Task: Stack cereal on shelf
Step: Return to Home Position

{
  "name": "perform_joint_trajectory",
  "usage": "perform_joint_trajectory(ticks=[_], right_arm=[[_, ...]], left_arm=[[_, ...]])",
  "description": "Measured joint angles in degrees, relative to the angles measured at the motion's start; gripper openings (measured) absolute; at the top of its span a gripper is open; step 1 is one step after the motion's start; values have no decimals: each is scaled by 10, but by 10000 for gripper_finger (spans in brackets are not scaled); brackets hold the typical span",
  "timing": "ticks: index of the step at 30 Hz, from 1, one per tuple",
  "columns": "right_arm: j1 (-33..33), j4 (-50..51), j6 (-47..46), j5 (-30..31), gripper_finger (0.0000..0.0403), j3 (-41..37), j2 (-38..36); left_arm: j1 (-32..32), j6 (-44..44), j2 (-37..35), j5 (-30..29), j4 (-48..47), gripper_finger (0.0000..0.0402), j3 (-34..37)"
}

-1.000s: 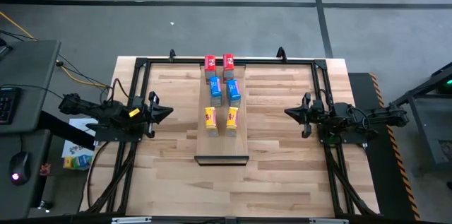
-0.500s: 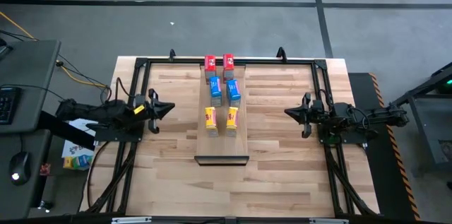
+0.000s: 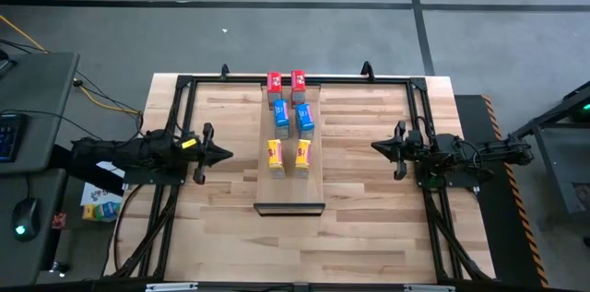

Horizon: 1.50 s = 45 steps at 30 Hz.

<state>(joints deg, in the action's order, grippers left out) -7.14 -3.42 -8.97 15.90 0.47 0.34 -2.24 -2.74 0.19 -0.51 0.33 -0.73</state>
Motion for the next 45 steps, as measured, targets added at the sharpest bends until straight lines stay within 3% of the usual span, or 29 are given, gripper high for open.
perform_joint_trajectory(ticks=[45], right_arm=[[0, 0, 0, 0, 0, 0, 0]], left_arm=[[-1, -16, 6, -1, 1, 5, 0]])
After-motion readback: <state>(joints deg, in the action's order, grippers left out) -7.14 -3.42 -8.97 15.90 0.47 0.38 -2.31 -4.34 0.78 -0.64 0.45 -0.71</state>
